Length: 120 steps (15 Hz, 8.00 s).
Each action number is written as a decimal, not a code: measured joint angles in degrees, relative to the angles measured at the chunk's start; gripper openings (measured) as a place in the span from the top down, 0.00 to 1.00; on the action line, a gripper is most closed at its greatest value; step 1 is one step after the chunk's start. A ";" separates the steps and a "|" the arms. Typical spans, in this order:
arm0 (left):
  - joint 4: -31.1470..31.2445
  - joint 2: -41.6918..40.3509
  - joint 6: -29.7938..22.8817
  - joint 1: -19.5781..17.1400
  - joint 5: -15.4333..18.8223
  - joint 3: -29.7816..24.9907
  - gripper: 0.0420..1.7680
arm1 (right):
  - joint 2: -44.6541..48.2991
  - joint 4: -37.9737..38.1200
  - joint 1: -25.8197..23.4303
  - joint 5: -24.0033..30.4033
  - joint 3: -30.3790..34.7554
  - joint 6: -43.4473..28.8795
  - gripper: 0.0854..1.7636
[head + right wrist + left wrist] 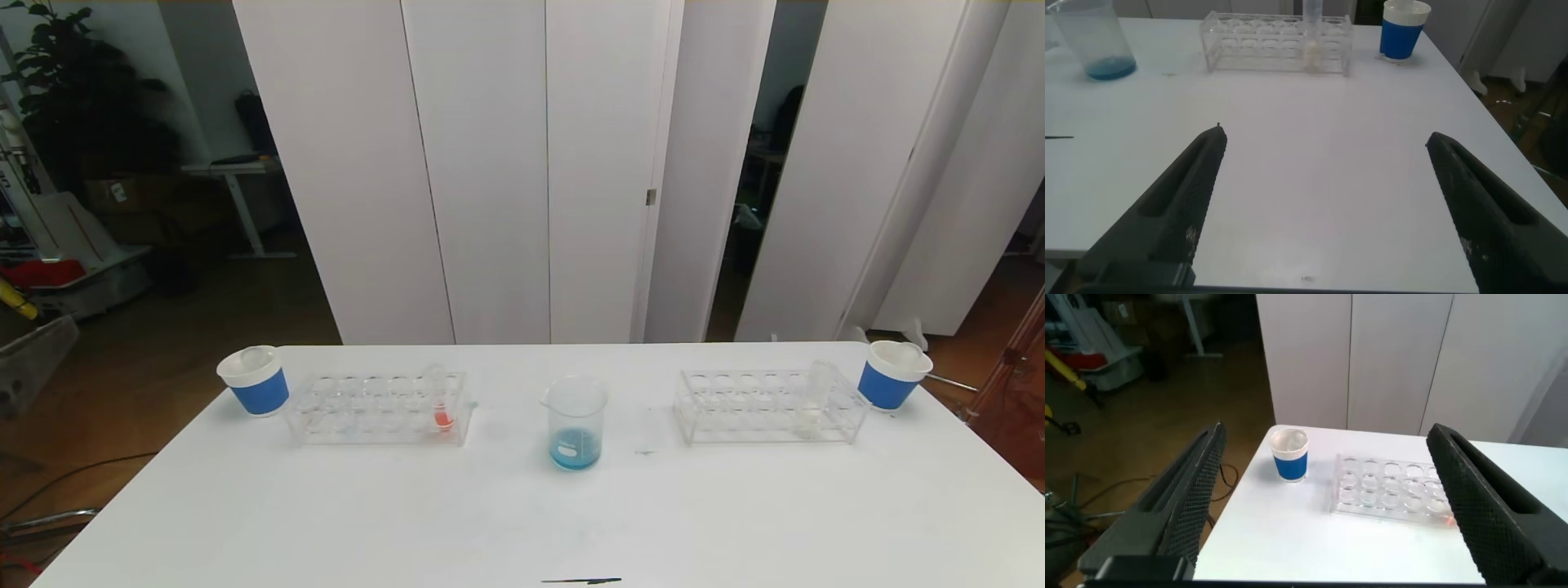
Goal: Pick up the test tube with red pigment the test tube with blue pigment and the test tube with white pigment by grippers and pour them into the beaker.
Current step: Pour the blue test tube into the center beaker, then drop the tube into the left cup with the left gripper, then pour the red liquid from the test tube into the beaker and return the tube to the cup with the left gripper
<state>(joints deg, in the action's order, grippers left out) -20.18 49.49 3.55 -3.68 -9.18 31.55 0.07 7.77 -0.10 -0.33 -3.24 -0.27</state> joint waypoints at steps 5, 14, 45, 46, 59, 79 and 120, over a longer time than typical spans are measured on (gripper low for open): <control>15.34 -22.19 1.66 0.55 0.21 -3.46 0.01 | 0.00 0.00 0.00 0.00 0.00 0.02 0.01; 33.93 -46.67 2.67 3.68 4.89 -10.58 0.01 | 0.00 0.00 0.00 0.00 0.00 0.02 0.01; 20.38 -49.65 0.72 3.78 9.78 -31.55 0.01 | 0.00 0.00 0.02 0.02 0.00 0.02 0.01; 20.31 -49.65 0.77 3.78 9.78 -31.55 0.01 | 0.00 0.00 0.00 0.00 0.00 0.02 0.01; 23.50 -43.74 0.91 3.79 10.19 -14.58 0.01 | 0.00 0.00 0.00 0.00 0.00 0.00 0.01; -9.18 22.31 -10.72 18.15 11.18 0.15 0.01 | 0.00 0.00 0.00 0.02 0.00 0.00 0.01; -66.78 82.02 -11.29 25.73 -13.09 7.17 0.64 | 0.00 0.00 0.00 0.04 0.00 0.00 0.01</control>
<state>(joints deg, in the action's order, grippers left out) -86.96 131.51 -7.74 22.05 -22.27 38.72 0.07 7.77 -0.10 -0.29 -3.24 -0.27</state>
